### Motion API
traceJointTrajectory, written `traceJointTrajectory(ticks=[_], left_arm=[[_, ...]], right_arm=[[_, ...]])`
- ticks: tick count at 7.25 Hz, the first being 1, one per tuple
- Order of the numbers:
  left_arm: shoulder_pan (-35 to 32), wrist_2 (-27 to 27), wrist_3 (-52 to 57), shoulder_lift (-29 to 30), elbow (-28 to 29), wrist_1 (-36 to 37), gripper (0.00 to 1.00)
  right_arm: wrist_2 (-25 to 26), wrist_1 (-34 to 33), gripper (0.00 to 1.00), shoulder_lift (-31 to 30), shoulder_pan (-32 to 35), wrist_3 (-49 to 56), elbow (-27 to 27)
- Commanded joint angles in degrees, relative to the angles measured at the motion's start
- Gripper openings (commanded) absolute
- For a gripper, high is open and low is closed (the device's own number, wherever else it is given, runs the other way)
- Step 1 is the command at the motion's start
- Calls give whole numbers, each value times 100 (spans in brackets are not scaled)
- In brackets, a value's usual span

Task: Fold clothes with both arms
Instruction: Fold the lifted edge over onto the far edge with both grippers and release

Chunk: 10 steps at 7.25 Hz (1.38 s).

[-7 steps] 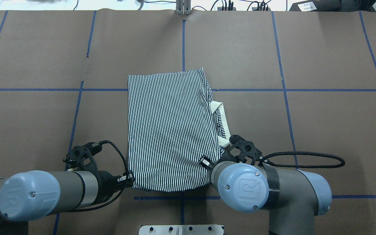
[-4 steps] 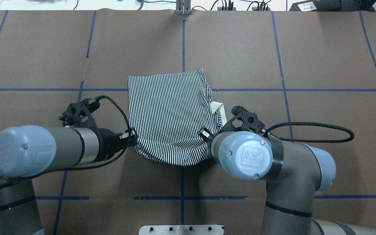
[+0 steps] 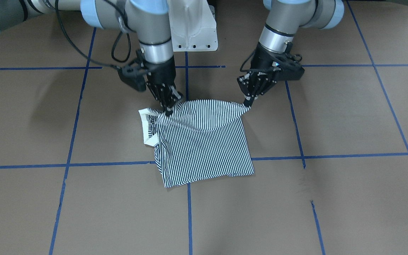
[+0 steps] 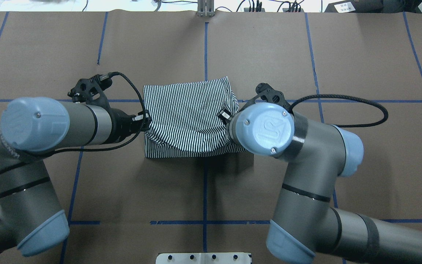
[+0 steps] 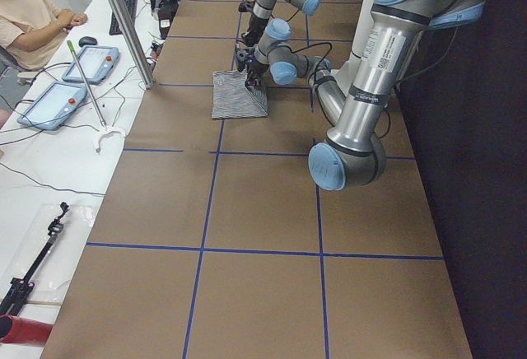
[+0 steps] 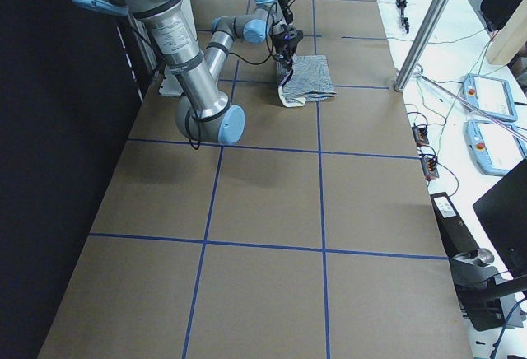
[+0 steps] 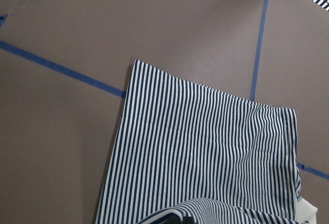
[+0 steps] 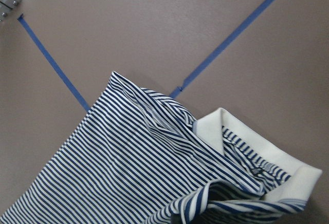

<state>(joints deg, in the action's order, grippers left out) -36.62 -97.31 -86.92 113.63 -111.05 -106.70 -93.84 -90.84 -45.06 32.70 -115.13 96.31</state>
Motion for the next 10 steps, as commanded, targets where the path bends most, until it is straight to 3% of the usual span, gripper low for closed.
traceJointTrajectory(ticks=[1,4,6,7,8,9,10], left_arm=[[-144,1,149,315,511,-26,0],[-152,19,158,458,786,-26,0],[-188,36,167,467,1083,-393,0],[-214,45,158,475,1546,-786,0],[-301,89,515,736,2447,-1434,13],[-563,324,866,1287,3674,-2093,36],[-1036,352,1496,1328,3904,-2230,46]], right_arm=[[-370,356,0,435,359,148,-918],[-425,417,0,533,395,228,-1228],[-425,558,0,647,413,254,-1569],[-433,567,0,883,439,507,-2059],[-442,1054,6,1015,578,814,-2821],[-616,2147,98,1191,876,1034,-3890],[-1105,2488,100,1654,1314,1498,-4797]])
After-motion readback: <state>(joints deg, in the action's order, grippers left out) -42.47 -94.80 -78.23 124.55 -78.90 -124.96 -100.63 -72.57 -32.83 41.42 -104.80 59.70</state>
